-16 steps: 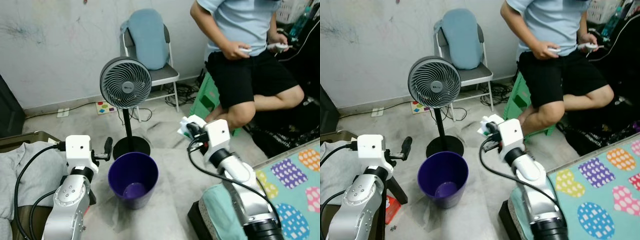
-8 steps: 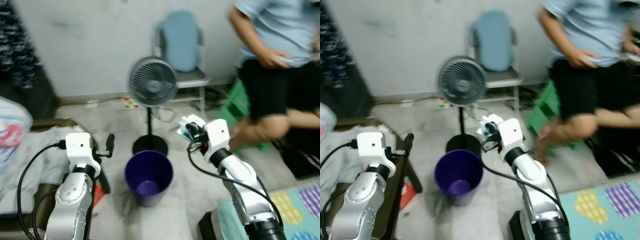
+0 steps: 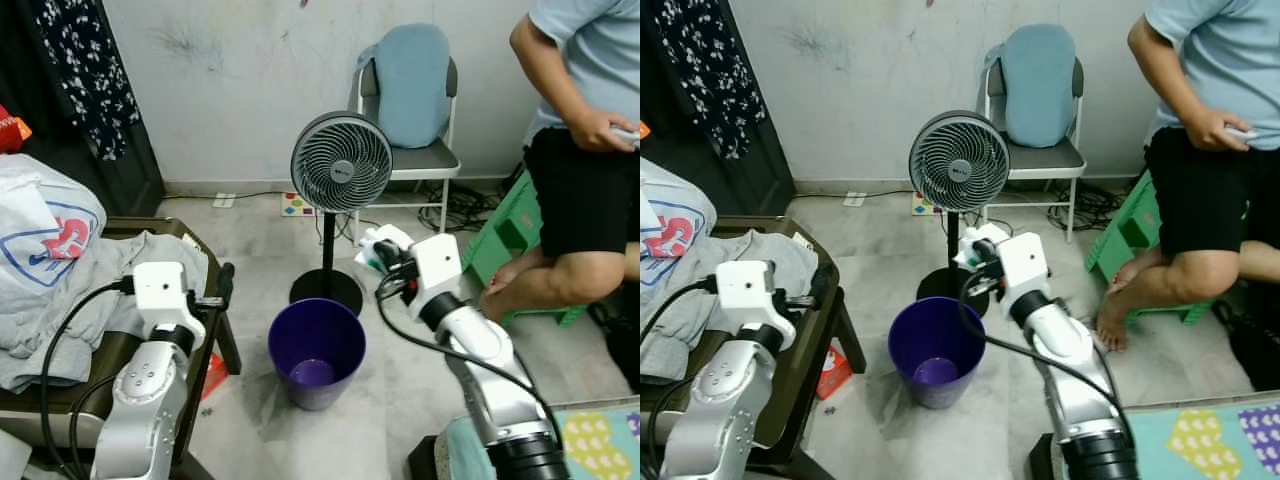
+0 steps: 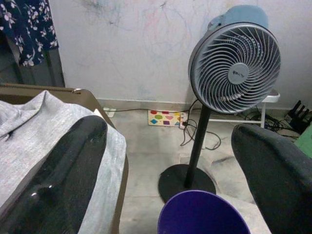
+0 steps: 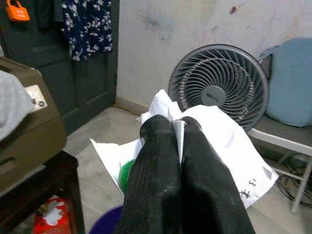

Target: Clean up the room

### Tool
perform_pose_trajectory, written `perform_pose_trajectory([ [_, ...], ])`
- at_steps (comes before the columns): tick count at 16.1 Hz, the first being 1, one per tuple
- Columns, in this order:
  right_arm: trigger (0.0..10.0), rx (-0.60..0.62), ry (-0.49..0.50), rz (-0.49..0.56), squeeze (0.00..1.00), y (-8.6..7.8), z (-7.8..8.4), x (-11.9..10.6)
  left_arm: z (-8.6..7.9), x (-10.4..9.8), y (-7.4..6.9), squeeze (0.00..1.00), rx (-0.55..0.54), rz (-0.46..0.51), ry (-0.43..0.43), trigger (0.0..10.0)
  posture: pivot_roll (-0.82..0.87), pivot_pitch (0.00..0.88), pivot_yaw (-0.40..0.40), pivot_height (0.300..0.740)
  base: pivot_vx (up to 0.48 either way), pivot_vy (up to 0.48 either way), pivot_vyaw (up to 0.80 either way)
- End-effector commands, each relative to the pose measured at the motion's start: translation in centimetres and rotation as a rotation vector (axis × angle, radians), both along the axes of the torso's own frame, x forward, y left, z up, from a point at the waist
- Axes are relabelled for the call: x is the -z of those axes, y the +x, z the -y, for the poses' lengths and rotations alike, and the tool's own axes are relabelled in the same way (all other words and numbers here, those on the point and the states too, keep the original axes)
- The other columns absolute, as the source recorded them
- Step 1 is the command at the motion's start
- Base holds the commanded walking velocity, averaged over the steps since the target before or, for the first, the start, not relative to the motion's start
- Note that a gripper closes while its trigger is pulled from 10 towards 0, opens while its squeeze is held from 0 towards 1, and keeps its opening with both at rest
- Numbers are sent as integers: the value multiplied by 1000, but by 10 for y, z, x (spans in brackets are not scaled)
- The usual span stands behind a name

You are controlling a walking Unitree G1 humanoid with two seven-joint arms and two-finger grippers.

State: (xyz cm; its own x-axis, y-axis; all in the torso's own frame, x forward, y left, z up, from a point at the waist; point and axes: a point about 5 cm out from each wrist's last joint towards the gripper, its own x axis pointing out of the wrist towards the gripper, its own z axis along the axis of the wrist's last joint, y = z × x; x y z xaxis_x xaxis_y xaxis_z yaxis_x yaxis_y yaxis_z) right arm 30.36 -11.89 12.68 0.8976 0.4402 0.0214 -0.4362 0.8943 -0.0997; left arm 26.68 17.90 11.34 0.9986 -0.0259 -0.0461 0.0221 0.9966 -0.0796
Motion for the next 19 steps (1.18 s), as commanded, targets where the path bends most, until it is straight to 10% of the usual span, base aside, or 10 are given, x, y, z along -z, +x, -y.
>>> perform_pose_trajectory([
  [1, 10000, 2, 1, 6, 0, 2, -1, -3, 0, -6, 2, 0, 5, 29, -3, 10000, -79, 0, -38, 740, 0, 0, 0],
  [19, 10000, 18, -1, 0, 0, 5, 0, -2, 3, -9, 6, 0, 23, 49, -41, 10000, -81, 0, -36, 740, 340, 0, 0],
])
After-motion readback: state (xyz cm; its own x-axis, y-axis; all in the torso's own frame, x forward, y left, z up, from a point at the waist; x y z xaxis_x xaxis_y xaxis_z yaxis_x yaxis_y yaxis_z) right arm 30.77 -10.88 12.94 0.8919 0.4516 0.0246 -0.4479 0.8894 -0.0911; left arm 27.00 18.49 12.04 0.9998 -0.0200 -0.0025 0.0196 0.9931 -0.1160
